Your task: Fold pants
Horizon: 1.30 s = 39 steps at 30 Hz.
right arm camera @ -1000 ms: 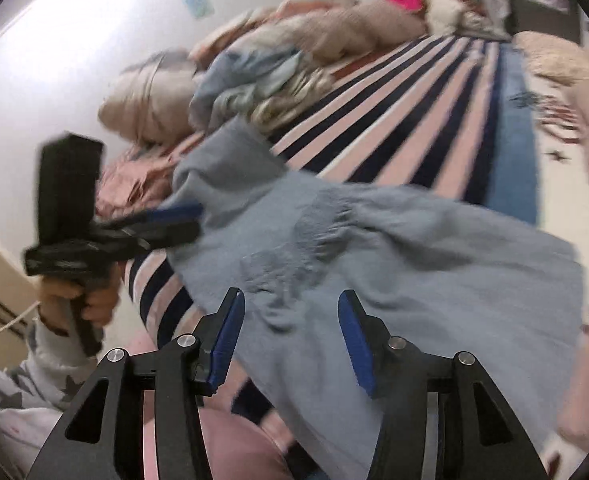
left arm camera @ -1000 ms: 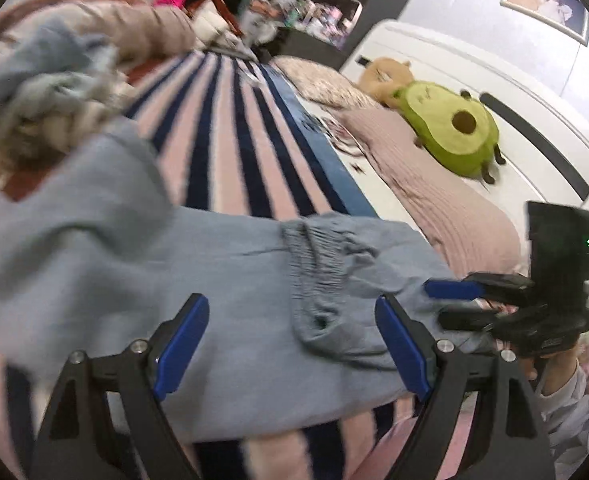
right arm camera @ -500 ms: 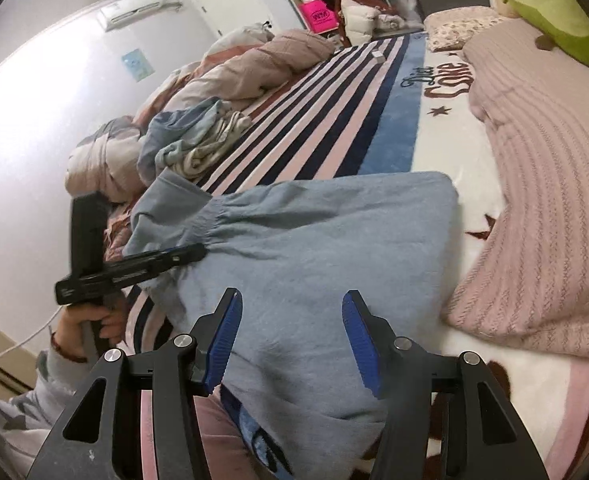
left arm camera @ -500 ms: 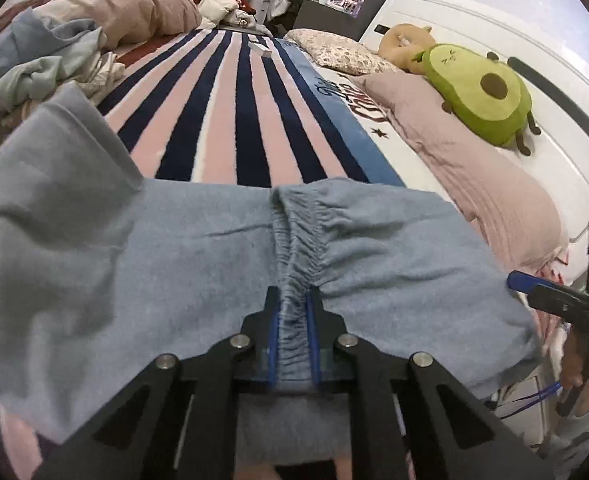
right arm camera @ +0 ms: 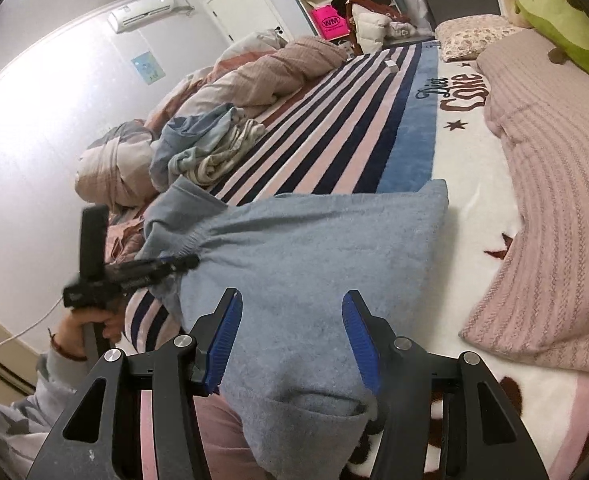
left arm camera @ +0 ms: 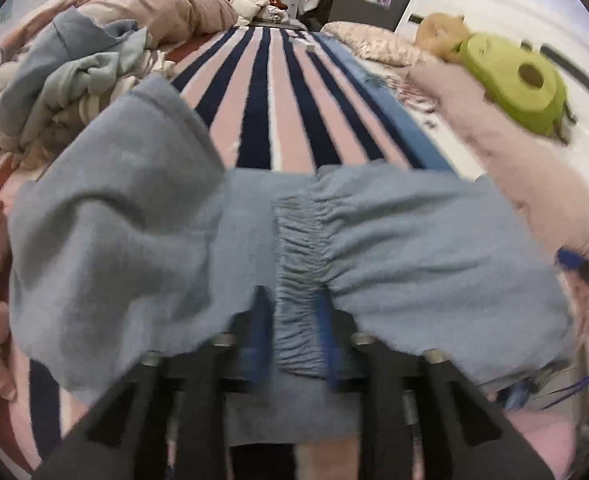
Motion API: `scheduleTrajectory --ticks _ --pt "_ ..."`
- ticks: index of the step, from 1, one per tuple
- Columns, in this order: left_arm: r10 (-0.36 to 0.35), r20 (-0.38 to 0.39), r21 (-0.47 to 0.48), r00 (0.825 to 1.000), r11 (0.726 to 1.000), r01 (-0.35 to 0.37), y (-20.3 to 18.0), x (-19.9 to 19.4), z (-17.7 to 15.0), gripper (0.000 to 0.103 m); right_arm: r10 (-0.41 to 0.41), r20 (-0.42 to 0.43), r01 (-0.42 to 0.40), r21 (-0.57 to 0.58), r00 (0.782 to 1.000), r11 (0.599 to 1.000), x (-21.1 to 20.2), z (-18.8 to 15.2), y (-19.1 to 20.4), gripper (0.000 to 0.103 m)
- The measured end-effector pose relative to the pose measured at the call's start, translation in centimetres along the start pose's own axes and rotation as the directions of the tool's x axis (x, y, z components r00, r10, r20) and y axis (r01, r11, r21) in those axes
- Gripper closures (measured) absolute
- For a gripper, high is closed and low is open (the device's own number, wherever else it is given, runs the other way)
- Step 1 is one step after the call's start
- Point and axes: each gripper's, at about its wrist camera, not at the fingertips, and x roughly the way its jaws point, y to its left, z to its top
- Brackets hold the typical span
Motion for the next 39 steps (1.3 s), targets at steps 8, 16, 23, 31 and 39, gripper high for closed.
scheduleTrajectory --ticks 8,16,23,31,39 --pt "-0.012 0.14 -0.16 0.99 0.987 0.034 5.8 -7.4 -1.1 0.033 -0.006 -0.01 0.006 0.0 1.0 1.0 0.0 0.1 0.8 0.054" --pt "-0.055 0.086 -0.393 0.995 0.916 0.085 13.4 -5.6 -5.0 0.033 -0.004 -0.024 0.003 -0.005 1.0 1.0 1.0 0.7 2.1 0.054" --pt "-0.125 0.182 -0.452 0.975 0.87 0.196 14.5 -2.0 -3.3 0.033 -0.025 -0.058 0.025 -0.006 0.998 1.0 2.4 1.1 2.2 0.054" --pt "-0.126 0.256 -0.367 0.958 0.905 0.217 12.0 -1.1 0.3 0.087 -0.025 -0.064 0.027 0.028 0.998 0.999 2.9 0.8 1.2 0.054" --pt "-0.092 0.342 0.037 0.935 0.996 0.084 1.6 -5.9 4.8 0.094 0.015 -0.006 -0.015 0.043 1.0 0.999 0.8 0.0 0.4 0.054"
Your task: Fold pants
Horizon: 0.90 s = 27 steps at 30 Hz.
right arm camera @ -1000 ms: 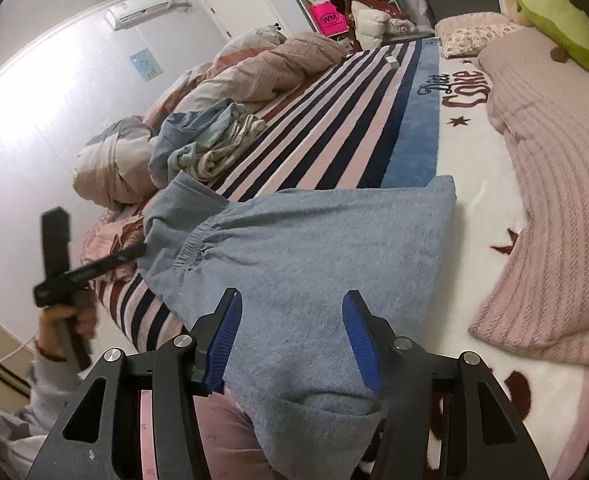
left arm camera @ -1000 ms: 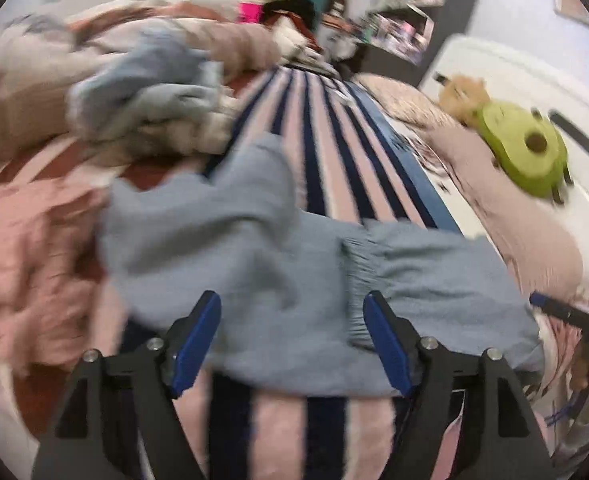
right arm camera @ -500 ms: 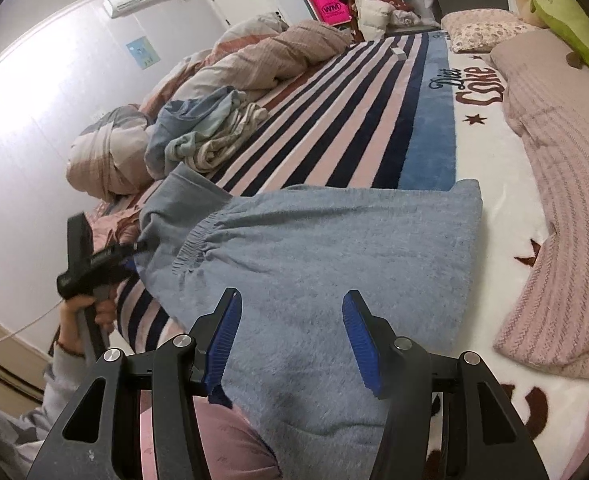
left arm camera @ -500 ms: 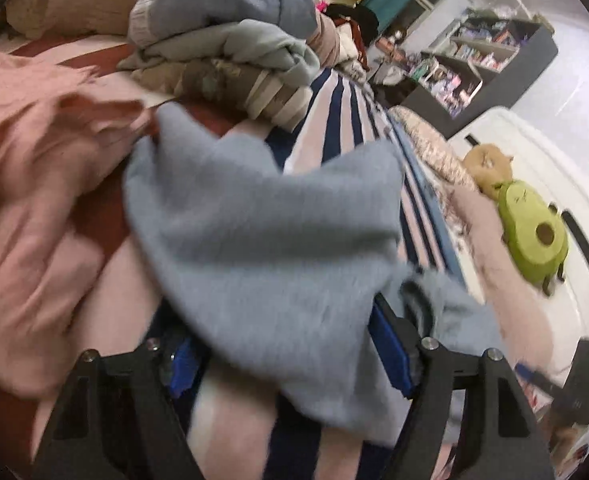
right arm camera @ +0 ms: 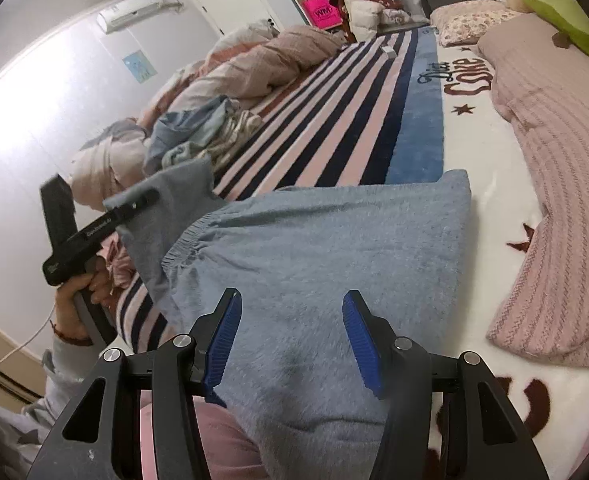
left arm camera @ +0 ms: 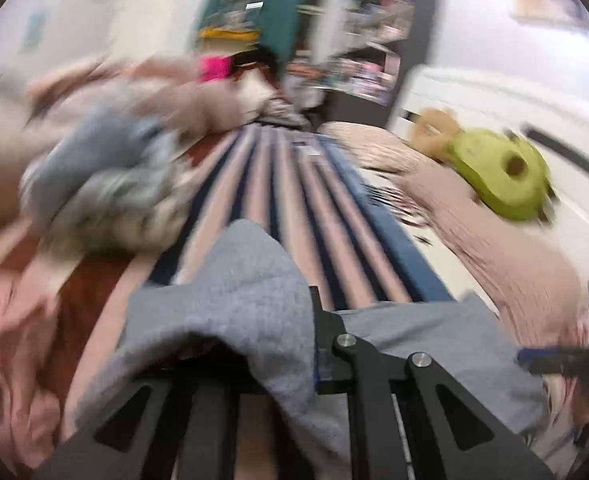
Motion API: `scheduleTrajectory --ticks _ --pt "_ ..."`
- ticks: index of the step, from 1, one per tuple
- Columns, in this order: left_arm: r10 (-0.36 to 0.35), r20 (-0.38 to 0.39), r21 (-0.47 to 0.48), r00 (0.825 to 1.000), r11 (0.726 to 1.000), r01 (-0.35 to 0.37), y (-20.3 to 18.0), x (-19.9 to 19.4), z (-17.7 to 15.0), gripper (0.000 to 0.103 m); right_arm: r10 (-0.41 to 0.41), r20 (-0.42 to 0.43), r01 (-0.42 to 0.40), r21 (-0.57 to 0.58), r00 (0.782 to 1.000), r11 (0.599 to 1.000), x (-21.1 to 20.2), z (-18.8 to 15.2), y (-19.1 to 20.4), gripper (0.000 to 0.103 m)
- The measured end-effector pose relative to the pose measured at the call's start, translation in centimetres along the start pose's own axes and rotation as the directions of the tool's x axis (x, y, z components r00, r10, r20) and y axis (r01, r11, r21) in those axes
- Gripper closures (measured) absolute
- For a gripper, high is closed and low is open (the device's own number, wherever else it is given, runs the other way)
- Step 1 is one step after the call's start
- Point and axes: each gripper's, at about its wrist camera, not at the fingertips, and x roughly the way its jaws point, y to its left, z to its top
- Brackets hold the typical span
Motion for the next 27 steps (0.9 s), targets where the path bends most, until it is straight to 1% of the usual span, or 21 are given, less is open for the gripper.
scheduleTrajectory --ticks 2,3,4,6,7,9,11,13,14,15,16,17,18,20,21,22,24,27 --pt "-0.07 -0.033 0.078 0.997 0.994 0.073 -3.2 0.8 0.4 0.094 0.01 0.013 -0.01 0.003 1.0 1.0 -0.7 -0.2 -0.3 0.054" --pt "-0.104 -0.058 0.111 0.993 0.988 0.11 -4.7 1.3 0.3 0.095 0.012 0.018 -0.012 0.005 1.0 1.0 -0.9 -0.3 -0.3 0.054" --pt "-0.148 -0.111 0.156 0.983 0.974 0.164 -6.9 2.2 -0.4 0.095 0.011 0.022 -0.011 0.008 1.0 1.0 -1.3 -0.5 -0.5 0.054" --pt "-0.182 -0.198 0.192 0.963 0.956 0.22 -9.2 3.8 -1.6 0.095 0.005 0.032 -0.006 0.013 0.999 1.0 -2.0 -0.8 -0.9 0.054" --pt "-0.172 -0.256 0.223 0.951 0.947 0.231 -10.5 4.9 -3.0 0.094 0.004 0.036 -0.005 0.018 0.999 1.0 -2.4 -1.0 -1.2 0.054" --pt "-0.141 -0.3 0.266 0.944 0.938 0.224 -11.4 6.0 -4.4 0.094 0.0 0.039 -0.001 0.029 0.999 1.0 -3.0 -1.3 -1.7 0.054" --pt "-0.127 -0.33 0.255 0.935 0.942 0.218 -11.5 6.6 -5.4 0.092 -0.01 0.035 0.009 0.04 0.999 0.999 -3.2 -1.7 -2.2 0.053" --pt "-0.134 -0.333 0.233 0.933 0.947 0.219 -11.1 6.6 -5.6 0.09 -0.017 0.03 0.015 0.048 0.999 0.999 -3.2 -1.8 -2.4 0.053" --pt "-0.144 -0.334 0.222 0.932 0.948 0.226 -10.9 6.5 -5.5 0.085 -0.02 0.029 0.019 0.049 0.999 0.999 -3.2 -1.8 -2.5 0.053" --pt "-0.155 -0.336 0.208 0.929 0.95 0.234 -10.8 6.2 -5.4 0.074 -0.023 0.027 0.021 0.048 0.999 0.999 -3.2 -1.8 -2.6 0.053" --pt "-0.171 -0.34 0.19 0.925 0.951 0.246 -10.5 5.8 -5.1 0.065 -0.027 0.025 0.026 0.045 0.999 0.999 -3.0 -1.7 -2.5 0.053" --pt "-0.192 -0.332 0.167 0.923 0.952 0.258 -10.4 5.3 -4.5 0.048 -0.03 0.023 0.029 0.041 0.999 0.999 -2.9 -1.6 -2.3 0.053" --pt "-0.206 -0.319 0.156 0.925 0.951 0.266 -10.1 4.2 -4.6 0.038 -0.032 0.021 0.032 0.035 0.999 0.999 -2.9 -1.6 -2.2 0.053" --pt "-0.236 -0.28 0.138 0.93 0.949 0.283 -9.4 2.2 -4.1 0.036 -0.04 0.017 0.039 0.014 0.999 0.999 -2.5 -1.1 -1.5 0.053" --pt "-0.238 -0.266 0.128 0.934 0.952 0.279 -9.0 1.3 -4.0 0.036 -0.043 0.016 0.043 0.0 0.999 0.999 -2.3 -0.8 -1.0 0.053" --pt "-0.227 -0.247 0.108 0.942 0.96 0.259 -8.0 0.1 -3.7 0.036 -0.044 0.014 0.044 -0.015 0.999 0.999 -2.0 -0.5 -0.5 0.051" --pt "-0.205 -0.225 0.084 0.952 0.97 0.229 -6.6 -1.3 -3.6 0.036 -0.048 0.007 0.048 -0.051 0.999 0.998 -1.1 0.4 0.9 0.045" --pt "-0.14 -0.176 0.055 0.974 0.987 0.152 -3.7 -3.5 -3.8 0.036 -0.07 -0.007 0.068 -0.131 0.998 0.989 0.9 1.6 3.4 0.041"
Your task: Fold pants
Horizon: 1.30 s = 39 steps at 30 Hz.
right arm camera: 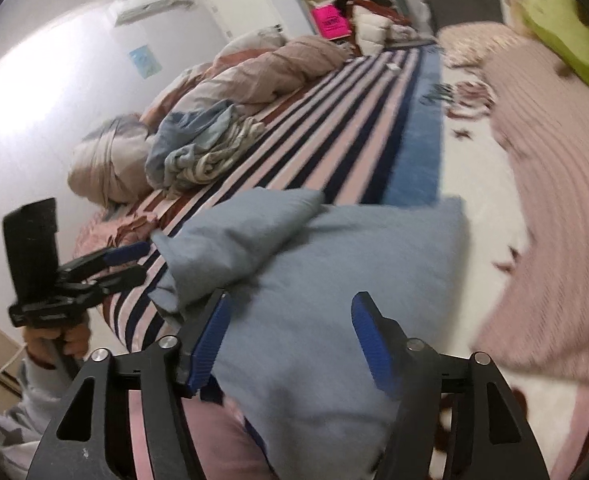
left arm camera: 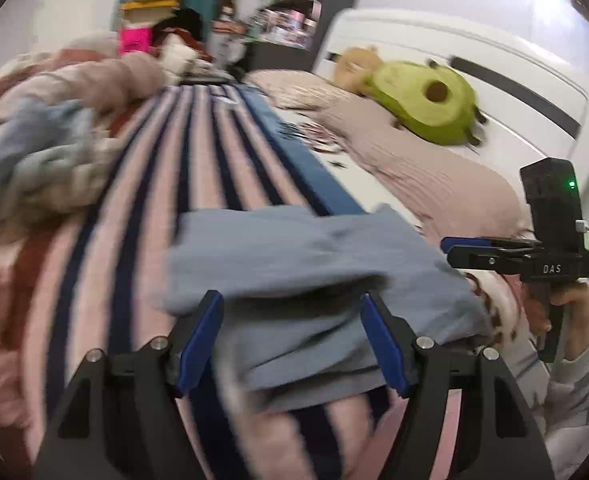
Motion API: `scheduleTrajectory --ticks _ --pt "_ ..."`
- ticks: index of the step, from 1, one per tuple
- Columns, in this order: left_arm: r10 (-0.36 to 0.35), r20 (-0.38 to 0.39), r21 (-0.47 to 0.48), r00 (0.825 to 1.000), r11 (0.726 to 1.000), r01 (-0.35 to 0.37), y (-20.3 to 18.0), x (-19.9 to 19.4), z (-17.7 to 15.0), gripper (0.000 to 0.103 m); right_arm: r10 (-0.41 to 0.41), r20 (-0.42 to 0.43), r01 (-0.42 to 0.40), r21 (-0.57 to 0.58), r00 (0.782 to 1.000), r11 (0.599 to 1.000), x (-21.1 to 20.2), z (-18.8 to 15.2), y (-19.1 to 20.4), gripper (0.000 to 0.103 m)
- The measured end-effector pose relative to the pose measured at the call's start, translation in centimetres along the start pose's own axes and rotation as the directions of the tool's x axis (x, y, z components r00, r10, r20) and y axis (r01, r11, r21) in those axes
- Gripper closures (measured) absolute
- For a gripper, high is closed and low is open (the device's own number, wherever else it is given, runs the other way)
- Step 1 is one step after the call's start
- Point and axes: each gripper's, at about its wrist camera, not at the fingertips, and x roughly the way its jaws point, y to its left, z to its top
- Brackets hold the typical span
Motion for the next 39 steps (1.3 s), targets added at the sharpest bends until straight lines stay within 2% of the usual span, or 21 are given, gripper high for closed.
scheduleTrajectory --ticks 2,6,10,13,15,17,20,21,22,28,31,35,39 --pt "0.05 0.018 -0.041 0.999 0.998 -0.049 1.9 -1.0 -0.7 0.036 -0.023 -0.014 0.022 -0.074 1.0 0.997 1.7 1.2 2.3 0.035" --pt "0.094 0.03 -0.106 0.995 0.99 -0.091 5.0 -2.0 -2.3 0.036 -0.043 -0.067 0.027 -0.221 0.997 0.975 5.9 3.0 6.8 0.025" --pt "0.112 0.043 -0.157 0.993 0.982 -0.104 7.5 -2.4 -3.8 0.036 -0.104 -0.104 0.054 -0.399 0.989 0.915 10.4 3.7 11.0 0.022" --pt "0.105 0.054 -0.194 0.993 0.977 -0.093 8.9 -2.4 -4.4 0.036 -0.216 -0.109 0.136 -0.493 0.97 0.86 13.9 3.5 13.0 0.022" --pt "0.108 0.056 -0.207 0.993 0.974 -0.095 9.4 -2.4 -4.7 0.036 -0.247 -0.092 0.163 -0.528 0.965 0.833 15.0 3.2 13.6 0.025" --pt "0.109 0.056 -0.22 0.993 0.971 -0.094 9.9 -2.1 -4.8 0.036 -0.271 -0.059 0.208 -0.495 0.961 0.844 15.1 3.6 13.1 0.034" --pt "0.099 0.05 -0.228 0.994 0.97 -0.085 10.0 -1.7 -4.8 0.036 -0.256 -0.028 0.224 -0.399 0.966 0.889 14.0 4.3 11.7 0.065" --pt "0.094 0.049 -0.225 0.994 0.971 -0.081 9.9 -1.5 -4.8 0.036 -0.26 -0.002 0.24 -0.374 0.966 0.896 13.2 4.4 11.2 0.083" --pt "0.091 0.049 -0.221 0.995 0.972 -0.078 9.7 -1.4 -4.7 0.036 -0.273 0.021 0.262 -0.356 0.962 0.897 12.5 4.4 10.9 0.095" --pt "0.057 0.045 -0.181 0.997 0.982 -0.048 7.4 -0.5 -3.5 0.036 -0.278 0.107 0.291 -0.137 0.955 0.947 5.6 3.3 6.2 0.096" --pt "0.046 0.039 -0.163 0.998 0.986 -0.039 6.1 0.0 -2.8 0.036 -0.249 0.113 0.25 0.008 0.962 0.968 2.2 1.2 3.3 0.096" --pt "0.044 0.011 -0.142 0.999 0.989 -0.042 4.3 1.1 -2.3 0.036 -0.211 0.075 0.198 0.15 0.975 0.969 0.2 -2.7 0.4 0.095" --pt "0.048 -0.033 -0.125 0.998 0.991 -0.052 2.9 2.6 -2.0 0.036 -0.174 0.076 0.149 0.262 0.982 0.954 -1.3 -5.5 -1.8 0.086"
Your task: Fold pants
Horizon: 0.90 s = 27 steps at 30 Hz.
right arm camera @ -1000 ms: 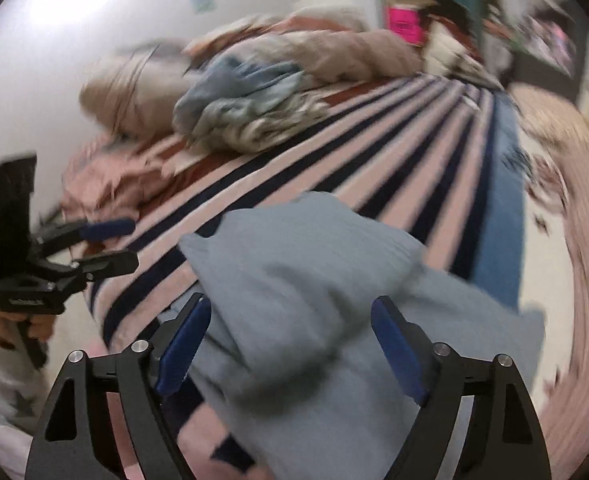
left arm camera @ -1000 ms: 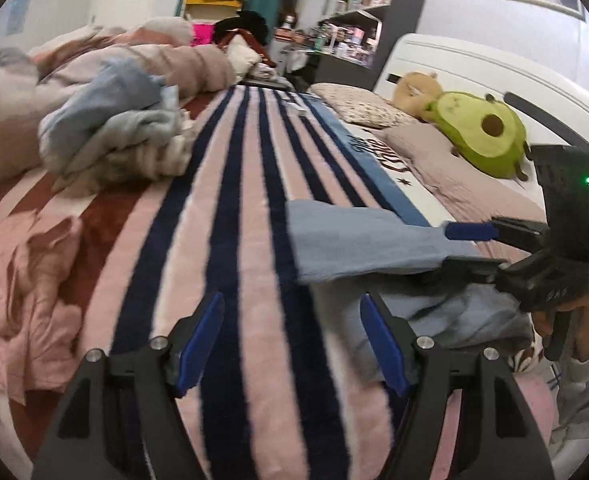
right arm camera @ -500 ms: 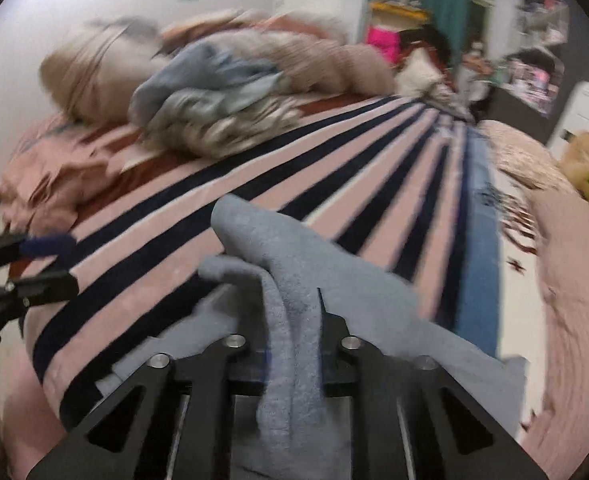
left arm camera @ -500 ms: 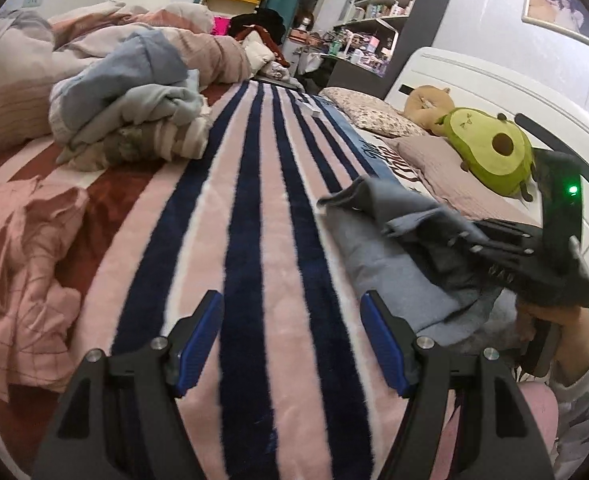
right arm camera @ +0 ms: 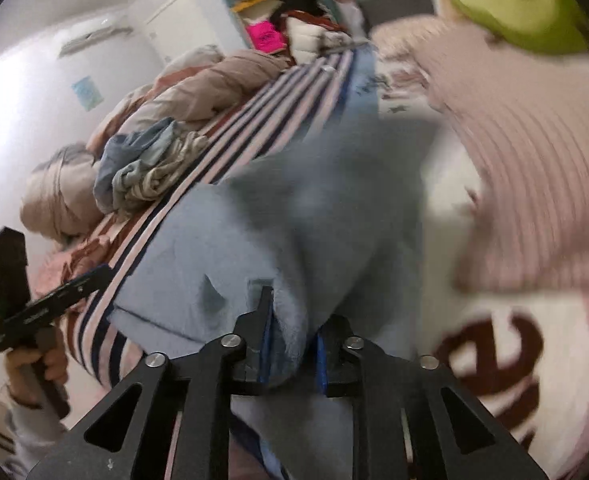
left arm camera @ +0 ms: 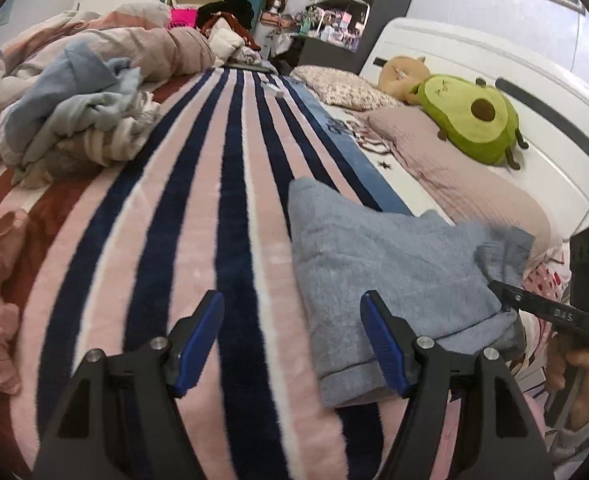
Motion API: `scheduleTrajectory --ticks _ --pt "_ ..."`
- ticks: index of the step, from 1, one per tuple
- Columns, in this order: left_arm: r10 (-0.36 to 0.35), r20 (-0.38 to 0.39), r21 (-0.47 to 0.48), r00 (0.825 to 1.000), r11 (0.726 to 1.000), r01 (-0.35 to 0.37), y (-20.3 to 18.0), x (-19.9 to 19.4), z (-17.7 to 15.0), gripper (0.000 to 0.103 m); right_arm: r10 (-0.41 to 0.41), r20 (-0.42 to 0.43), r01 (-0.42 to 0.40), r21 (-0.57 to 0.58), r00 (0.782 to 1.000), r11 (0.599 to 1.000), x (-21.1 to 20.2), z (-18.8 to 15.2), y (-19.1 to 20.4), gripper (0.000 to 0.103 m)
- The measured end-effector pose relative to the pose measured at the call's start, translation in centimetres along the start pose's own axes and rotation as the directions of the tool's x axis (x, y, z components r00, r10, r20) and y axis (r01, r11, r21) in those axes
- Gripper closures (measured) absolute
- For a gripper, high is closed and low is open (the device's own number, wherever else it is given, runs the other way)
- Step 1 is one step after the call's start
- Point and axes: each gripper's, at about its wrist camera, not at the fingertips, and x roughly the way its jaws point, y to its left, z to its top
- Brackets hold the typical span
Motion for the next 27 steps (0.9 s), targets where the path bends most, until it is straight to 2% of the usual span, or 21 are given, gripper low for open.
scheduleTrajectory --ticks 2,4,7,9,11,12,14,16,21,24,27 --pt "-0.006 -0.015 0.008 1.0 1.0 0.006 -0.5 0.6 0.1 0.036 0.014 0.006 -0.014 0.001 1.0 1.0 -0.4 0.1 -0.6 0.077" --pt "-0.017 -0.028 0.011 0.999 1.0 0.017 -0.8 1.3 0.4 0.036 0.023 0.024 -0.024 0.012 0.999 1.0 -0.7 0.6 -1.2 0.062" --pt "-0.066 -0.047 -0.02 0.997 0.998 0.065 -1.1 2.6 1.0 0.036 0.074 0.025 -0.076 0.08 0.997 0.994 -0.6 1.5 -2.9 0.052" --pt "-0.092 -0.059 -0.042 0.994 0.995 0.089 -1.0 3.7 1.4 0.036 0.122 0.032 -0.126 0.131 0.992 0.983 -0.6 2.1 -4.1 0.05" --pt "-0.092 -0.074 -0.044 0.993 0.995 0.089 -1.3 4.6 1.7 0.036 0.153 0.044 -0.158 0.163 0.987 0.974 -0.8 2.6 -5.0 0.044" --pt "-0.088 -0.082 -0.04 0.993 0.996 0.085 -1.4 5.0 1.6 0.036 0.148 0.046 -0.153 0.166 0.988 0.974 -0.8 2.8 -5.1 0.042" --pt "-0.084 -0.102 -0.032 0.991 0.996 0.081 -1.7 5.7 1.4 0.036 0.078 0.044 -0.083 0.143 0.996 0.986 -1.0 3.2 -5.2 0.042" --pt "-0.085 -0.116 -0.027 0.99 0.996 0.083 -1.7 5.8 1.0 0.036 0.043 0.062 -0.051 0.117 0.997 0.992 -1.7 3.5 -5.3 0.042" --pt "-0.08 -0.141 0.008 0.987 0.997 0.082 -1.6 5.2 0.5 0.036 0.009 0.11 -0.005 -0.037 0.994 0.999 -3.7 6.1 -3.9 0.04" --pt "-0.075 -0.154 0.022 0.985 0.997 0.08 -1.7 5.1 0.2 0.036 0.049 0.008 -0.048 -0.147 0.999 0.988 -2.2 7.5 -2.5 0.039" --pt "-0.078 -0.149 0.018 0.986 0.996 0.082 -1.5 4.9 0.1 0.036 0.074 -0.138 -0.105 -0.235 0.988 0.966 0.8 7.3 -1.0 0.039"
